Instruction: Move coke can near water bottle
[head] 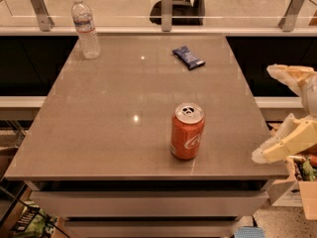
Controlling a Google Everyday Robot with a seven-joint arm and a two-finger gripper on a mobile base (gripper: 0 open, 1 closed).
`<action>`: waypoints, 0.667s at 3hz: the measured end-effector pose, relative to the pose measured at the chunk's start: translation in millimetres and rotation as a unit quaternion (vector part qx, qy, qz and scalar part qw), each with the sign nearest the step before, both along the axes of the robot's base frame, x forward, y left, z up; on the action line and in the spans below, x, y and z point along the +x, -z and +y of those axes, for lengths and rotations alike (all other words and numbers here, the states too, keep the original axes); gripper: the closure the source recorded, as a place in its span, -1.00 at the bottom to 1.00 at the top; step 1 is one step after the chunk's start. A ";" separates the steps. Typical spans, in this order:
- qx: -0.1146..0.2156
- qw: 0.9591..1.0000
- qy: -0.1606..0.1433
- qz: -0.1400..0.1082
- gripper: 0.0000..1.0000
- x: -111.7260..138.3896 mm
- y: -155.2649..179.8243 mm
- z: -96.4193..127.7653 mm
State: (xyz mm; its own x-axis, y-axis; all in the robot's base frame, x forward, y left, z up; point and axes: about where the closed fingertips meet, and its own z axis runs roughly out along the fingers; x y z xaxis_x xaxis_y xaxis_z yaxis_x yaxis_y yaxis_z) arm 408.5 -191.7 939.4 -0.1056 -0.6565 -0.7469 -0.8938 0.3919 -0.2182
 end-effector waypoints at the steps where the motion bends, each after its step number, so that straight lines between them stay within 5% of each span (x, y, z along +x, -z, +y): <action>1: 0.039 0.999 -0.021 -0.007 -1.00 0.8 7.2 11.4; 2: 0.077 0.996 -0.044 -0.013 -1.00 3.8 14.1 23.4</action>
Offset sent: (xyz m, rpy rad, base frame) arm 0.0084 0.0325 -0.0246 0.2561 -0.0360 0.1374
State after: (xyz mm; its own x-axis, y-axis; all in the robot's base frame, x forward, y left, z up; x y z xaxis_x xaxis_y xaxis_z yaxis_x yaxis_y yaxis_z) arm 412.3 -168.3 925.3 -0.0326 -0.5401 -0.8410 -0.9207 0.3436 -0.1849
